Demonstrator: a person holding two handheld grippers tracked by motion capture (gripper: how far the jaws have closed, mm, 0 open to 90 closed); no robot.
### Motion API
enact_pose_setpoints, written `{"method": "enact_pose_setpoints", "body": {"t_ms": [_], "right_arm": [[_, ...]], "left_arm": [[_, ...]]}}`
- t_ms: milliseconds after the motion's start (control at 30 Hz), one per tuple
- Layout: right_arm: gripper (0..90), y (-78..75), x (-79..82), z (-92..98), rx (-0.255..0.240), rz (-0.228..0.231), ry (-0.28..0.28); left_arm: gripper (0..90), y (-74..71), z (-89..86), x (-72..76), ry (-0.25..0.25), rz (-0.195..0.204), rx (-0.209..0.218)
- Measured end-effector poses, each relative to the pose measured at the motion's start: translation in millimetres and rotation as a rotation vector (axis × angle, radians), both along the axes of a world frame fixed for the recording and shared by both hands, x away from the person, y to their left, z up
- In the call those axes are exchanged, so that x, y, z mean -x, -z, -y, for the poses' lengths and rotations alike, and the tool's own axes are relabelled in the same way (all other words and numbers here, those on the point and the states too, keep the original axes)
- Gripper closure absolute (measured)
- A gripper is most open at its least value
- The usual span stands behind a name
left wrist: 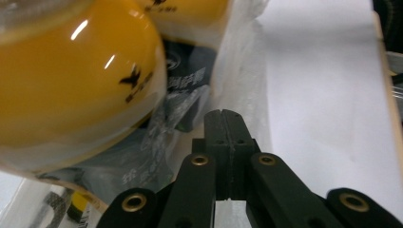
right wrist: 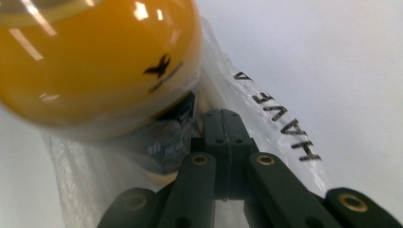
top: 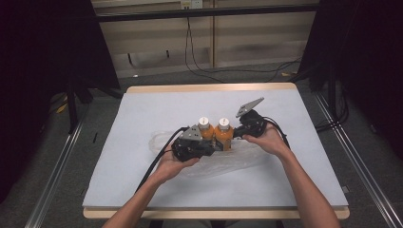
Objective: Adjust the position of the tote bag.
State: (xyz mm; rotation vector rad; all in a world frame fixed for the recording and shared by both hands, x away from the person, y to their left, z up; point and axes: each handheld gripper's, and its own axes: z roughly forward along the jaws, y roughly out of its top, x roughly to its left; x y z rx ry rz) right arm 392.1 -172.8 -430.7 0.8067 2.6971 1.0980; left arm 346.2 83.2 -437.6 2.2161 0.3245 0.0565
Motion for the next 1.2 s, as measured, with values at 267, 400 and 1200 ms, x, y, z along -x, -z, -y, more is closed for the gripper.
{"method": "enact_pose_setpoints", "body": {"t_ms": [267,400,1200], "right_arm": [[90.0,17.1,-10.8,-9.3,0.005,-0.049,0.012],[90.0,24.4,-15.1,-13.3,0.009,-0.076,0.02],[90.0,45.3,-31.3,-21.2,0.019,-0.115,0.071]], "left_arm": [[90.0,7.6,4.8,-0.4,-0.02,0.024,-0.037],[90.0,16.4,6.9,-2.6,-0.027,0.018,-0.062],[90.0,41.3,8.4,10.2,0.04,0.02,-0.143]]}}
